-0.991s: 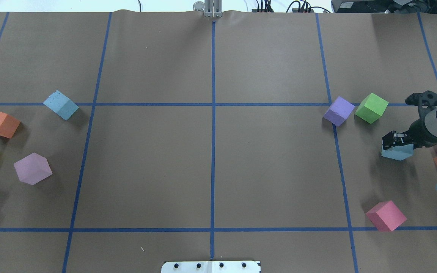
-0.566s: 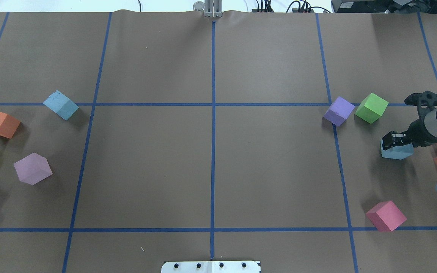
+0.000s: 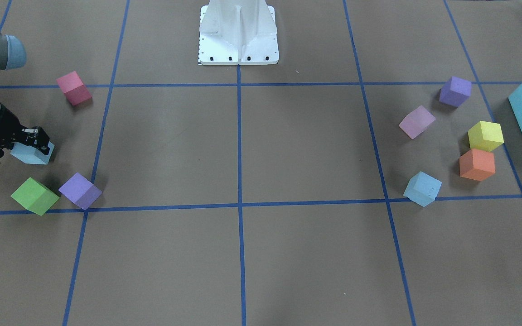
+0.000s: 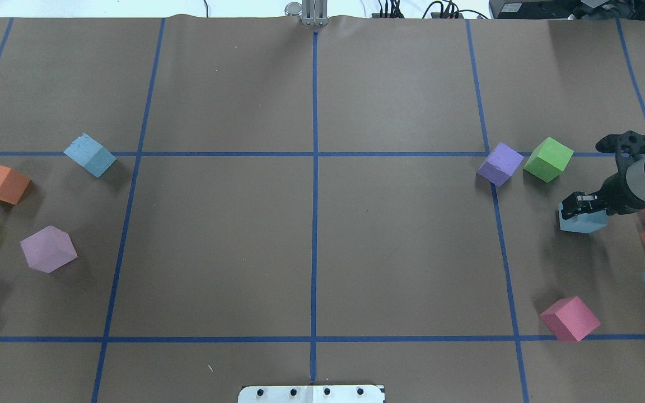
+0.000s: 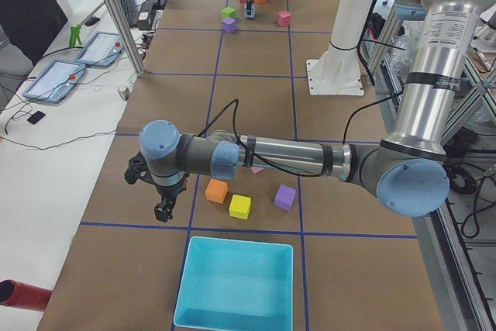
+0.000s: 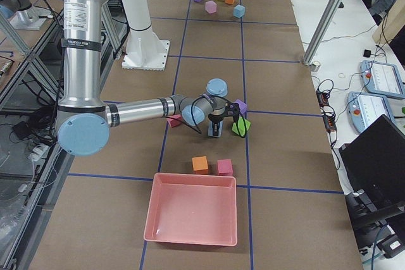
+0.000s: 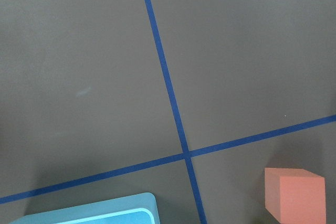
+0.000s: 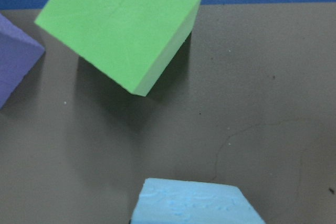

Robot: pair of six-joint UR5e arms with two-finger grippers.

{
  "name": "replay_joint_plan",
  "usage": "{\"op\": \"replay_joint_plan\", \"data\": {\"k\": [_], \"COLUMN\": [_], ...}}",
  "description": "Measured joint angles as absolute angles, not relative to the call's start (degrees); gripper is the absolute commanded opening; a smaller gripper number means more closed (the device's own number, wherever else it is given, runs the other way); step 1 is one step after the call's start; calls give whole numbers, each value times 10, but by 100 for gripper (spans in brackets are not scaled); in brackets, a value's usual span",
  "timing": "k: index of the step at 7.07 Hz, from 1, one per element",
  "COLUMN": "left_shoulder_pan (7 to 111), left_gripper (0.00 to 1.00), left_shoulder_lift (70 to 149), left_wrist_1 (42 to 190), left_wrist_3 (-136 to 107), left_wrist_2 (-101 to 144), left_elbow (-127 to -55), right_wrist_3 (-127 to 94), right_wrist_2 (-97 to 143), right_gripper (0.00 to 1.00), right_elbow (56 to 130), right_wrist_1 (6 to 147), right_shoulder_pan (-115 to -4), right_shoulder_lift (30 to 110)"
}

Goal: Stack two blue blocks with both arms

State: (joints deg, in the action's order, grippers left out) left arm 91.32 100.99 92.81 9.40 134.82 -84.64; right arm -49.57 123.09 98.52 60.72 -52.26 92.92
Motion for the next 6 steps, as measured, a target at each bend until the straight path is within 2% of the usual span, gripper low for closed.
{"op": "replay_joint_plan", "data": {"k": [3, 6], "left_shoulder_pan": [913, 913], "left_gripper": [100, 100], "left_shoulder_lift": [1010, 1010], "left_wrist_1": [928, 928], "left_wrist_3": [94, 94], "left_wrist_2": [1348, 1348], "left_elbow": [-846, -846], "right_wrist_3": [-496, -497], "right_wrist_2": [1231, 1209], "right_gripper": [61, 61], "right_elbow": [1067, 1106], "right_wrist_1": [695, 849], "right_shoulder_pan": [-501, -453], "right_shoulder_lift": [908, 796]}}
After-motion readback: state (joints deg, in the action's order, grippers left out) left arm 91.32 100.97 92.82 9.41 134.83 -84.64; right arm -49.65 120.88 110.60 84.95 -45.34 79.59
